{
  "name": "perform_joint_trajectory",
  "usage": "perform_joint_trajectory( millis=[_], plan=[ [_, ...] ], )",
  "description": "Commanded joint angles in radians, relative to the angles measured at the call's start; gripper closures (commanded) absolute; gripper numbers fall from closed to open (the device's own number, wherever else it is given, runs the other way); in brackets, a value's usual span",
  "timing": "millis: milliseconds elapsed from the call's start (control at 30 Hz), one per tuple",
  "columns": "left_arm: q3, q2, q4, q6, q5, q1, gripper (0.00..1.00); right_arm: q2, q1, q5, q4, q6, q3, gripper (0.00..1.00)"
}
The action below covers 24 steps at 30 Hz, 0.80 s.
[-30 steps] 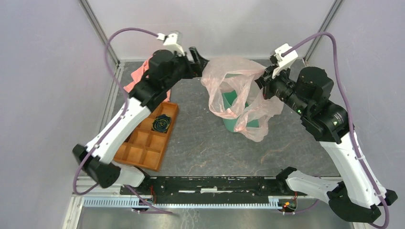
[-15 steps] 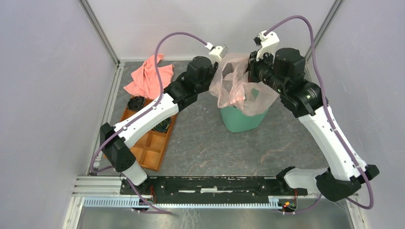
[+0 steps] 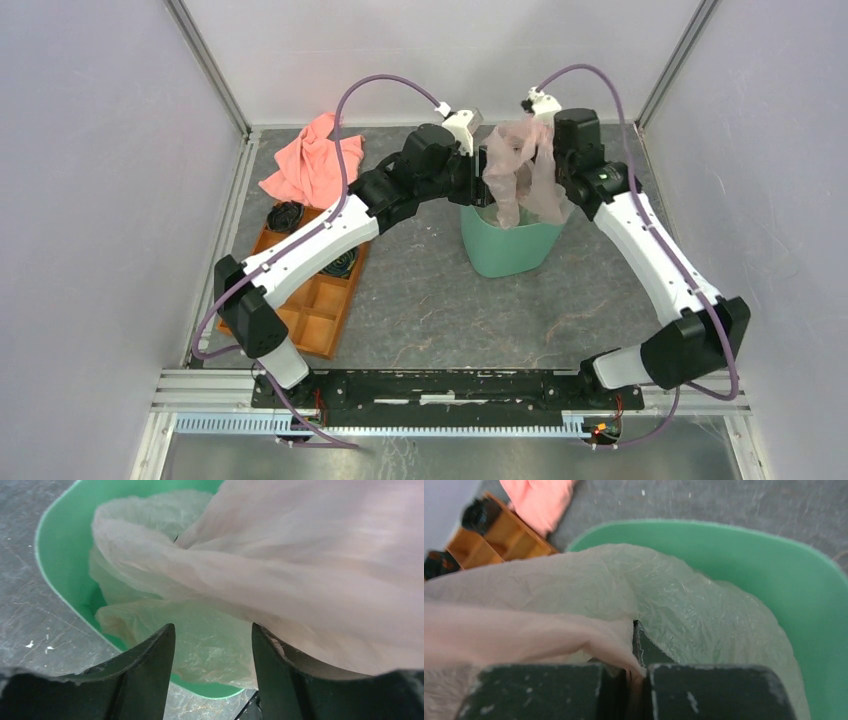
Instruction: Put the trash bags into the trash bin
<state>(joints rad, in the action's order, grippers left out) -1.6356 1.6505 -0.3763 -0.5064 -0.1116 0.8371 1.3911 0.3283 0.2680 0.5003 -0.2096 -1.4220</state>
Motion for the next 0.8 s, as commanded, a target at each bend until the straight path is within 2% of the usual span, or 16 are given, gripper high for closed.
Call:
perform_joint_trajectory(
  millis=[0, 167, 333, 600, 767],
  plan=[
    [-0.091, -0.063, -0.100, 0.072, 0.134, 0.000, 0.30, 0.039, 0.004, 0.017, 0.025, 0.079, 0.017, 1.00],
    [-0.092, -0.166, -0.179, 0.113, 0.301, -0.010, 0.15, 0.080, 0.004, 0.023, 0.021, 0.122, 0.041, 1.00],
    [-0.019, -0.289, -0.223, 0.128, 0.415, -0.020, 0.07, 0.080, 0.020, 0.225, -0.119, 0.039, 0.151, 1.00],
    [0.209, -0.561, -0.144, 0.029, 0.350, -0.023, 0.05, 0.079, 0.111, 0.350, -0.450, -0.251, 0.318, 1.00],
    [0.305, -0.694, -0.057, -0.024, 0.302, -0.023, 0.03, 0.060, 0.159, 0.352, -0.777, -0.530, 0.445, 1.00]
  ],
)
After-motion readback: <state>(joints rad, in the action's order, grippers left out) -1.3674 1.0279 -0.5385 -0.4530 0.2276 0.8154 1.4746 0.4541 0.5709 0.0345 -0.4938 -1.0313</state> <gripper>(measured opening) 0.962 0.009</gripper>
